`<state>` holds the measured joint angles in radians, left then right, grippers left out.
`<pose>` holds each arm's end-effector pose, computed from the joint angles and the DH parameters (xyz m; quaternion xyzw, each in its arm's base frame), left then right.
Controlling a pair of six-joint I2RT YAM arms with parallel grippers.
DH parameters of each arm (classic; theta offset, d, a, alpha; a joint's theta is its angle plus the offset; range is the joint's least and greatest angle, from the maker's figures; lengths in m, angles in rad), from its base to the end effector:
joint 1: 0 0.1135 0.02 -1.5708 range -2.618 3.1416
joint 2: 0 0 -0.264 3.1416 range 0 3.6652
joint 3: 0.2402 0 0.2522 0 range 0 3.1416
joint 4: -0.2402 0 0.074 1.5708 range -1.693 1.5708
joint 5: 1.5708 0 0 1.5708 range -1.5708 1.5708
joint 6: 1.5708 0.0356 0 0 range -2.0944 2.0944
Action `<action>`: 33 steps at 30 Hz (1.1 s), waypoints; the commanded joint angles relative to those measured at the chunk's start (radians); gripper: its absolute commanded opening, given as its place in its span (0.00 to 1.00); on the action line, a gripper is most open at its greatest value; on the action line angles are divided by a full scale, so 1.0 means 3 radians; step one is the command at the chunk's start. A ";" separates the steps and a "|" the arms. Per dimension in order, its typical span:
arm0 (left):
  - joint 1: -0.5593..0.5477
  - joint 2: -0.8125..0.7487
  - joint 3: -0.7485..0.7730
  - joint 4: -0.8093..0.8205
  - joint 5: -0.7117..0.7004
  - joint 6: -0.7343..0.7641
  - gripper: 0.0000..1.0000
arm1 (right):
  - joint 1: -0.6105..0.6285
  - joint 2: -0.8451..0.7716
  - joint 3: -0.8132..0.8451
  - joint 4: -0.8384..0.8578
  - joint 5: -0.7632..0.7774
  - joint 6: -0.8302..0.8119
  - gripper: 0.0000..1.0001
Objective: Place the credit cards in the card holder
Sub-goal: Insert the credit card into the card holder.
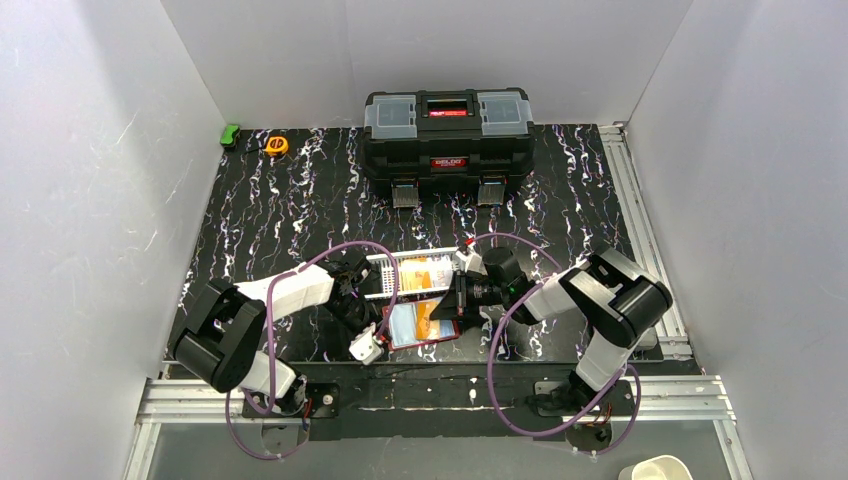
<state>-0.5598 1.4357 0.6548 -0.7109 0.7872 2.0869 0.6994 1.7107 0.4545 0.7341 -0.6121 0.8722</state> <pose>0.1633 -0.1321 0.1465 0.8984 0.2113 -0.2516 0.2913 0.2004 0.1953 0.1091 -0.0790 0.8354 0.5220 0.1529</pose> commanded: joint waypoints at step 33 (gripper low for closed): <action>-0.0021 0.0021 -0.0130 -0.0095 -0.0083 0.0964 0.20 | 0.0159 -0.0111 -0.0148 0.0090 0.0411 -0.0065 0.01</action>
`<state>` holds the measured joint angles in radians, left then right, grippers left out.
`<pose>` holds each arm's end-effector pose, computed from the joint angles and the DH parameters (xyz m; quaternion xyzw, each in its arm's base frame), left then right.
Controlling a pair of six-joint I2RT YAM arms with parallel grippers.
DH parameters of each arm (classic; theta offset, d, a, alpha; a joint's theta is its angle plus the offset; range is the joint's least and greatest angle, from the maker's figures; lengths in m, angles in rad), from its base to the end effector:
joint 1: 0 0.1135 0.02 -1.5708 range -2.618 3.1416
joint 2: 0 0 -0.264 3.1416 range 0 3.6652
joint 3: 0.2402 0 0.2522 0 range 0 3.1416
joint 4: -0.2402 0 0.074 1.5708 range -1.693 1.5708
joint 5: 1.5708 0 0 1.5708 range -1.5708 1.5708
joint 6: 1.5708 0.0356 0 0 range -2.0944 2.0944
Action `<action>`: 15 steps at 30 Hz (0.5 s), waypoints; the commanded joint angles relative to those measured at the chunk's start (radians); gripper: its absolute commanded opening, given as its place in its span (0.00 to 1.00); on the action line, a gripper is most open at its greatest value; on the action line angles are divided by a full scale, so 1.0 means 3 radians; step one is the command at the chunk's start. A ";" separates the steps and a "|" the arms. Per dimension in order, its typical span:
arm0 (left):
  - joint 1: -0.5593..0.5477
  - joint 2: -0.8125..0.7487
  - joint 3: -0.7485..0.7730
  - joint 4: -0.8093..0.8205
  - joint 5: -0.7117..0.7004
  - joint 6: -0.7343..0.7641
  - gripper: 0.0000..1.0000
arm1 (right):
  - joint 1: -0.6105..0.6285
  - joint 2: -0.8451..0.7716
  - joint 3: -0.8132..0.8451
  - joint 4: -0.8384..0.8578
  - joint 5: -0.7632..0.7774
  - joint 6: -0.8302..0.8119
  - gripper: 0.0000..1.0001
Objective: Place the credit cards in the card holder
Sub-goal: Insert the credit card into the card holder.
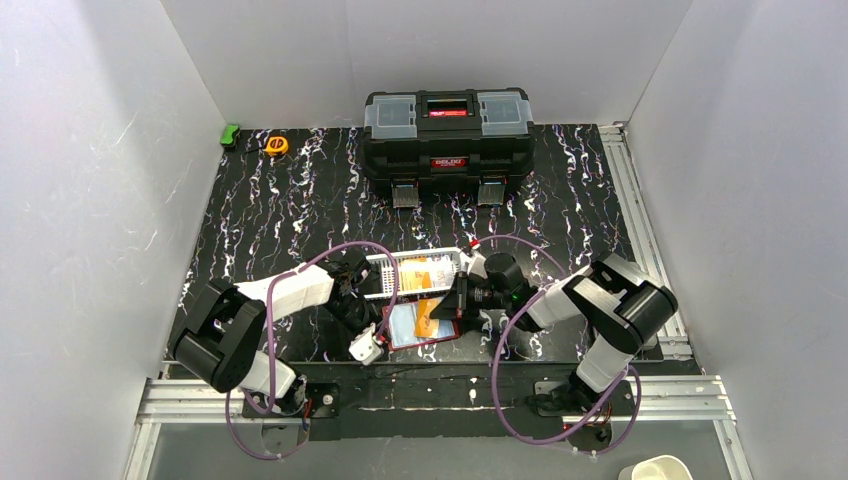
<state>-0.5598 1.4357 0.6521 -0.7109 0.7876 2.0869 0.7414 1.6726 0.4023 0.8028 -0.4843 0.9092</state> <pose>0.1627 -0.1318 0.1459 0.8983 0.2118 -0.2526 0.2906 0.1886 0.1951 0.1124 -0.0559 0.8344 0.5124 0.1951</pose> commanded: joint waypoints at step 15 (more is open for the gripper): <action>-0.0021 0.0010 -0.0144 -0.0069 -0.0095 0.0985 0.20 | 0.0015 0.0423 0.0443 -0.0640 -0.0536 -0.0400 0.01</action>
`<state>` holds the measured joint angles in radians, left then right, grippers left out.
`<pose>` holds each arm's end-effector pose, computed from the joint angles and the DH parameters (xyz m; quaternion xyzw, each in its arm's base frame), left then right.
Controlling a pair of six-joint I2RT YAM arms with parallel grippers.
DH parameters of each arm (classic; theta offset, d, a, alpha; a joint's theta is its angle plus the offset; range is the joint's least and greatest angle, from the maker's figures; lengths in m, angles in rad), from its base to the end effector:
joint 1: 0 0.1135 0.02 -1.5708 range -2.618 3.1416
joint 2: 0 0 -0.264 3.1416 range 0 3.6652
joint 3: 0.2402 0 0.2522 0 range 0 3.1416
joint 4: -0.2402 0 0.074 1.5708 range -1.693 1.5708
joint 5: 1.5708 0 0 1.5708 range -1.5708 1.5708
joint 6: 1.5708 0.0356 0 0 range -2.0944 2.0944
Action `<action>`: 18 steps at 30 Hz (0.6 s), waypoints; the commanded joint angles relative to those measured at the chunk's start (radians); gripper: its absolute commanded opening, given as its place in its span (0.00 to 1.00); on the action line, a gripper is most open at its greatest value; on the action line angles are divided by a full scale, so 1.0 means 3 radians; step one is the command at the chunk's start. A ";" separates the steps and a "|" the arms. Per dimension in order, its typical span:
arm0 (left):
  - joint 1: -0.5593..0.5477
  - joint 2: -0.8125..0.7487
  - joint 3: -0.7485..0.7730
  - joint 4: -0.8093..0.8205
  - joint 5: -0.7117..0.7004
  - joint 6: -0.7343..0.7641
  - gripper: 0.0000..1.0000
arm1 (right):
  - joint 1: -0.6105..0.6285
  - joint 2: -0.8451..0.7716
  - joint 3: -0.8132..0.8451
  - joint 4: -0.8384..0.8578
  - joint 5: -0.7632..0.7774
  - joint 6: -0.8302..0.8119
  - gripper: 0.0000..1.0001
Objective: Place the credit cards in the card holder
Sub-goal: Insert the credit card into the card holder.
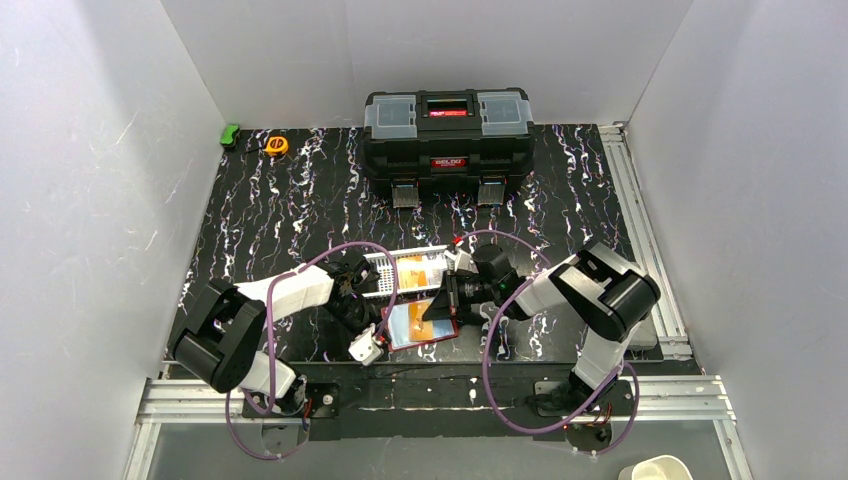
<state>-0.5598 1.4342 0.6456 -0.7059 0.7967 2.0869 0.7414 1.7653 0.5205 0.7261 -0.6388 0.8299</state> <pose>0.1617 -0.1314 0.1450 0.8966 0.2112 -0.2557 0.2934 0.2035 0.2151 0.1088 -0.1212 0.8272 0.5291 0.1450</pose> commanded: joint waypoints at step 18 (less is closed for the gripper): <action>-0.0021 -0.0002 -0.0148 -0.0086 -0.0121 0.1029 0.19 | -0.0007 -0.0036 0.0153 -0.1171 0.0169 -0.0414 0.01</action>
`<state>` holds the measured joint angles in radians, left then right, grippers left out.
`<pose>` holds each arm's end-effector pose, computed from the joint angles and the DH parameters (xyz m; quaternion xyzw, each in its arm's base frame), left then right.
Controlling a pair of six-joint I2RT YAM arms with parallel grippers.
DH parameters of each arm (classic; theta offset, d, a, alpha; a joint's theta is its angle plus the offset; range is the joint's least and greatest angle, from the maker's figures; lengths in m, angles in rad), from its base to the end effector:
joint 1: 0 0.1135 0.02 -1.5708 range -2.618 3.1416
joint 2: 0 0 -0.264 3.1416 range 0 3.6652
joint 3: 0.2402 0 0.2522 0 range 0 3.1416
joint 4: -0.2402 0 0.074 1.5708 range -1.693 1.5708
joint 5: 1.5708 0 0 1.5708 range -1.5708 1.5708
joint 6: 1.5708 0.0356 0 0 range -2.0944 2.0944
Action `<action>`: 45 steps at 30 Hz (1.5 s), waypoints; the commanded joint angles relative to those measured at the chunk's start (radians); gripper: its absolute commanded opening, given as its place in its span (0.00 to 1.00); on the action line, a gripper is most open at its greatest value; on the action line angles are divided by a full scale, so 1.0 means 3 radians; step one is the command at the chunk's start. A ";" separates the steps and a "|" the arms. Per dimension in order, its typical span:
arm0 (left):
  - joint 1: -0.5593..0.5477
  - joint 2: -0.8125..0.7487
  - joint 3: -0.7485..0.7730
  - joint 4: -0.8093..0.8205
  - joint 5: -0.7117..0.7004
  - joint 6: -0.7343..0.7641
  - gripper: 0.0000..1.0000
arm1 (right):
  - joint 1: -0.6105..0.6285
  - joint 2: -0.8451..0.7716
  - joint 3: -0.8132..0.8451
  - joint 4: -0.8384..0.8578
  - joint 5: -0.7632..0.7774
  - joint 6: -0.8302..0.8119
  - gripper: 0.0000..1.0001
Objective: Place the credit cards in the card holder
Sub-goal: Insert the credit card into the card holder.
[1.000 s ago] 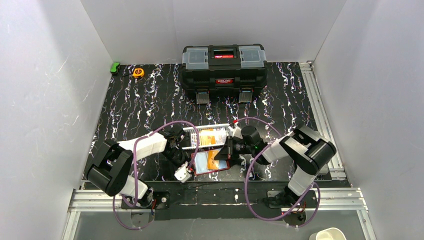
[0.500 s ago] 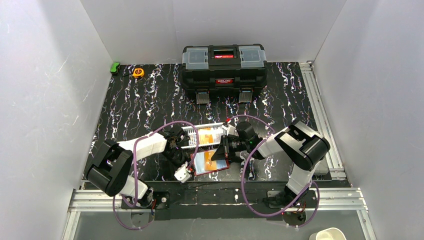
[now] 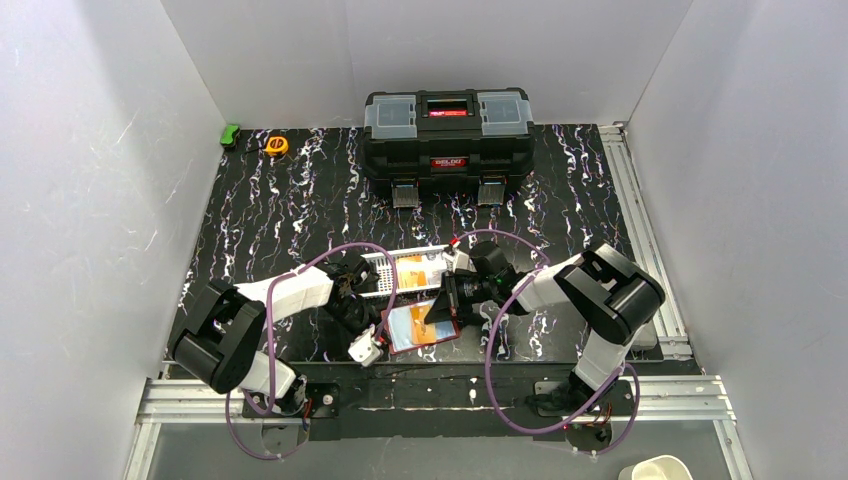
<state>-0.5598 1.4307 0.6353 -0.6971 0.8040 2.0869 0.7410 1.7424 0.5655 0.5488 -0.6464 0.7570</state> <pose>0.1602 -0.1307 0.1436 0.8953 0.2104 -0.2575 0.2964 0.2049 0.2166 0.1103 -0.1374 0.8460 0.5004 0.1227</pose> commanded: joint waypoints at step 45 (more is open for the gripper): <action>-0.0021 -0.0028 -0.0155 -0.0112 -0.0134 0.1056 0.15 | 0.0673 -0.0194 0.1133 -0.2587 0.1815 -0.0873 0.45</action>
<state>-0.5598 1.4231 0.6273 -0.6937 0.8047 2.0869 0.9310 1.6768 0.8761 -0.0673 -0.2680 0.5339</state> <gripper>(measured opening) 0.155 0.434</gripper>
